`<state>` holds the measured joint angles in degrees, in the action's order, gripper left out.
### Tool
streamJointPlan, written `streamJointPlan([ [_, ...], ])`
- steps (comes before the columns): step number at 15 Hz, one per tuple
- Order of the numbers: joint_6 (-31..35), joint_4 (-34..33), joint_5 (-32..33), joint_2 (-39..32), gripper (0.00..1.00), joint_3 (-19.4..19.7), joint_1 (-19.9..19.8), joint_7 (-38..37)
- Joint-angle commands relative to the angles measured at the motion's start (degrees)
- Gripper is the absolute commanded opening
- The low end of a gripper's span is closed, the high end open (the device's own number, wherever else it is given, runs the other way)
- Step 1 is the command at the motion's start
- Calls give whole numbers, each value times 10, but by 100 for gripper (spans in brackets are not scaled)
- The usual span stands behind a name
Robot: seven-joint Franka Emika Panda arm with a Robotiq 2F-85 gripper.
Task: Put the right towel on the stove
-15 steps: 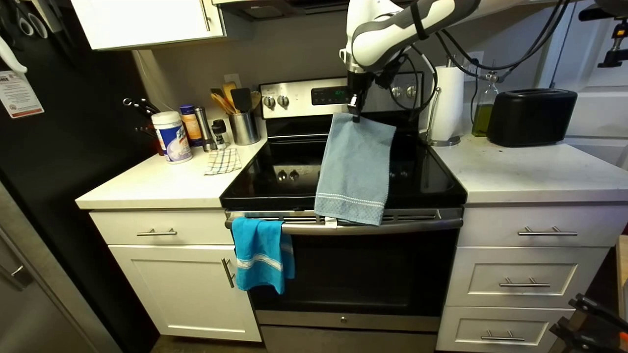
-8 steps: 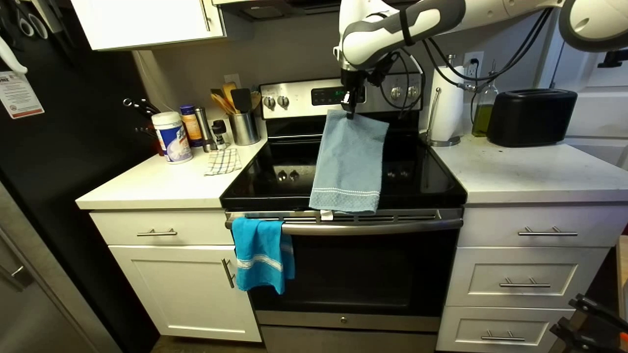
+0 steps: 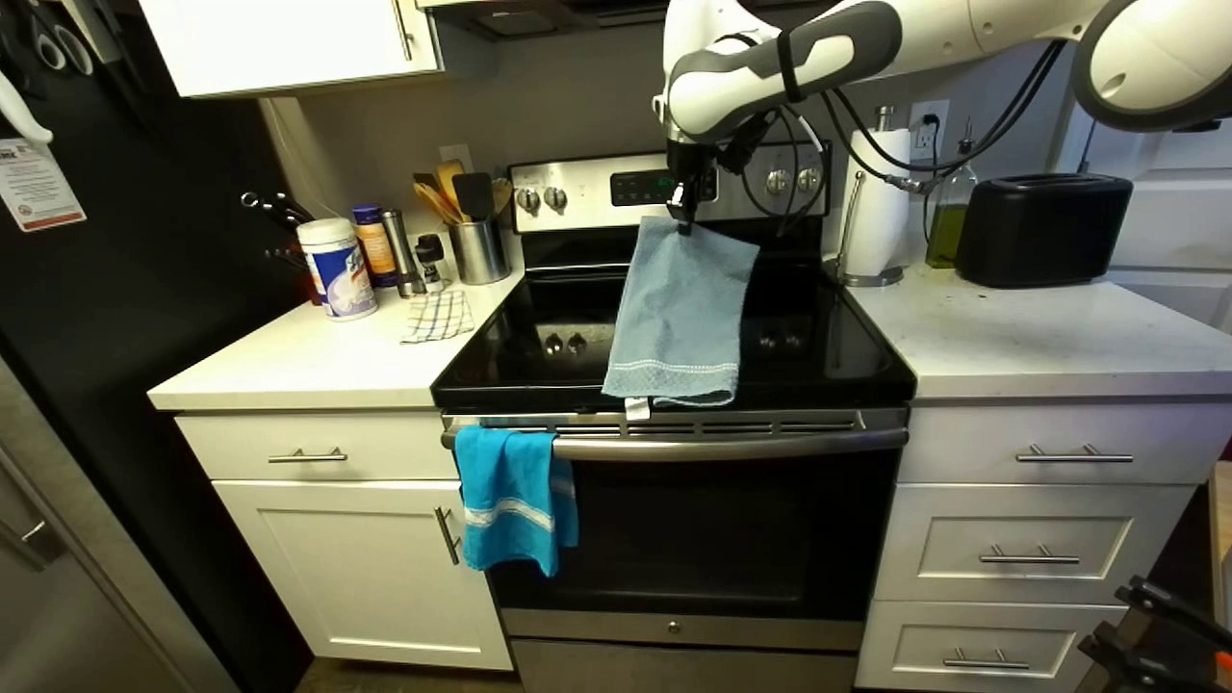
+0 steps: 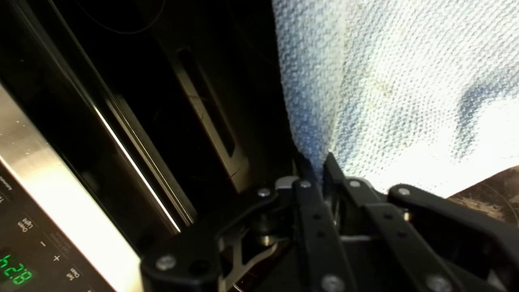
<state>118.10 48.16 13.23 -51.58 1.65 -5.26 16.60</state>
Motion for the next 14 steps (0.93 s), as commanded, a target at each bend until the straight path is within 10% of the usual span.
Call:
streamJointPlan([
  [1, -21, -21, -3, -13, 40, -1, -5, 9],
  [10, -44, 0, -17, 3, 96, -18, 5, -7],
  [14, -87, 26, -27, 23, 100, -48, 28, -21],
])
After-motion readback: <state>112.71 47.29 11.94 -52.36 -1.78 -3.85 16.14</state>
